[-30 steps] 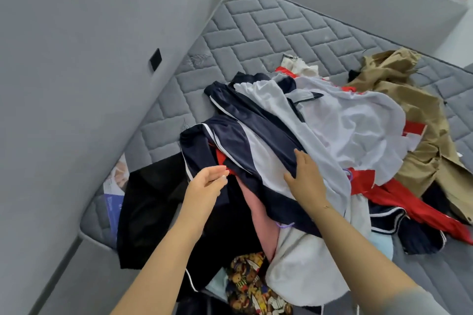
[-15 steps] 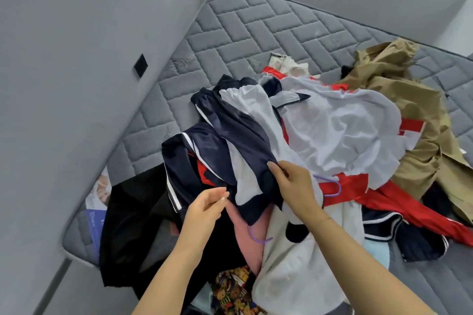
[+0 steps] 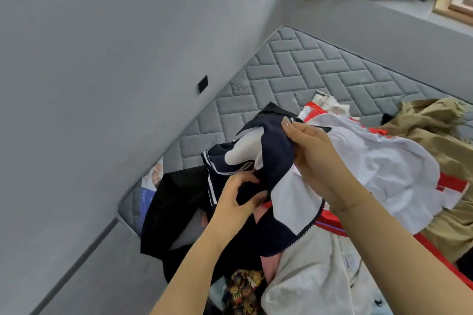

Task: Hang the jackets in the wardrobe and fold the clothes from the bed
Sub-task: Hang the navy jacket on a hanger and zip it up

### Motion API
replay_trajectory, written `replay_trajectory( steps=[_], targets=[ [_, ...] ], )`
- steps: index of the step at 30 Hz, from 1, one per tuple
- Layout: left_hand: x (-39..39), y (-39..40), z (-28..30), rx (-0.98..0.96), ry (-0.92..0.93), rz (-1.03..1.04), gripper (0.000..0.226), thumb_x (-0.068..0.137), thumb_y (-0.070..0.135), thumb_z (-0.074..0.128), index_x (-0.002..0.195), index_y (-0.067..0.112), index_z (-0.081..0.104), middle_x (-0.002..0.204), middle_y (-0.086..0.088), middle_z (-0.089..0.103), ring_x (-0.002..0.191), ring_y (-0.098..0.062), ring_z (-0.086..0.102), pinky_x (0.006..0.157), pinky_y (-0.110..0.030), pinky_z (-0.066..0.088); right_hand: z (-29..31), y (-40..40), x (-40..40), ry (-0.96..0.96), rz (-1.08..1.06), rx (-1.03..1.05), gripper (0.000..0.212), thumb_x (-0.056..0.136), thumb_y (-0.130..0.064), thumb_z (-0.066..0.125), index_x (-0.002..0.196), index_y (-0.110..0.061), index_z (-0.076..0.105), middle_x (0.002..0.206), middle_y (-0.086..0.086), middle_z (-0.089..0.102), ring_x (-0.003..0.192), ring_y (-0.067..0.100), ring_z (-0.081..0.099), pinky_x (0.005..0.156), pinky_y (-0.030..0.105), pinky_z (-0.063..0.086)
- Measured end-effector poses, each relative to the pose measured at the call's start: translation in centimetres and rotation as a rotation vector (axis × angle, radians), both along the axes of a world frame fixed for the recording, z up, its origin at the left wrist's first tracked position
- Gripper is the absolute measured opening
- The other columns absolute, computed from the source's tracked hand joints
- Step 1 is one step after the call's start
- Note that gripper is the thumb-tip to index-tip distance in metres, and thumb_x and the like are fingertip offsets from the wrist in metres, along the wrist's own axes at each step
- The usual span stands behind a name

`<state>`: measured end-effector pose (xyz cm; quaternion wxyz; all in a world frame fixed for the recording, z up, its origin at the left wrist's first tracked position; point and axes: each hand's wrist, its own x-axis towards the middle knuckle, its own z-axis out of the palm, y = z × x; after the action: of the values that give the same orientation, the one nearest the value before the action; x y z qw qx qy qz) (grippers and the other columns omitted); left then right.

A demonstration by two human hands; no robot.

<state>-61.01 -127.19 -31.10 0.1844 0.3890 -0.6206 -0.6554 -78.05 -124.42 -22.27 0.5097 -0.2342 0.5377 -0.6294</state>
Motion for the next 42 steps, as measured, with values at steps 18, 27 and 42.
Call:
replay_trajectory(
  steps=[18,27,42],
  targets=[
    [23.1,9.9,11.8,-0.075,0.453,0.66,0.022,0.084,0.036,0.067,0.104,0.028,0.075,0.106,0.0,0.075,0.101,-0.015,0.07,0.081,-0.024,0.056,9.5,4.1,18.2,0.164,0.195,-0.1,0.025,0.104,-0.019,0.045,0.094,-0.007,0.064,0.077,0.008,0.075,0.066,0.015,0.071,0.057,0.022,0.056],
    [34.4,13.9,19.9,-0.192,0.451,0.865,0.026,0.09,0.029,0.064,0.107,0.01,0.07,0.101,-0.001,0.074,0.096,-0.015,0.07,0.08,-0.023,0.054,9.2,8.0,29.9,0.887,0.51,-0.146,0.019,0.091,-0.032,0.065,0.106,-0.025,0.055,0.113,-0.006,0.062,0.103,0.004,0.059,0.086,0.024,0.047],
    [38.7,32.8,25.8,-0.262,0.552,1.534,0.036,0.083,0.034,0.065,0.107,0.006,0.067,0.096,-0.007,0.069,0.093,-0.021,0.066,0.082,-0.032,0.056,12.3,17.0,44.3,0.443,1.35,-0.905,0.013,0.091,-0.031,0.066,0.082,-0.025,0.059,0.075,-0.015,0.058,0.072,0.008,0.053,0.073,0.025,0.046]
  ],
)
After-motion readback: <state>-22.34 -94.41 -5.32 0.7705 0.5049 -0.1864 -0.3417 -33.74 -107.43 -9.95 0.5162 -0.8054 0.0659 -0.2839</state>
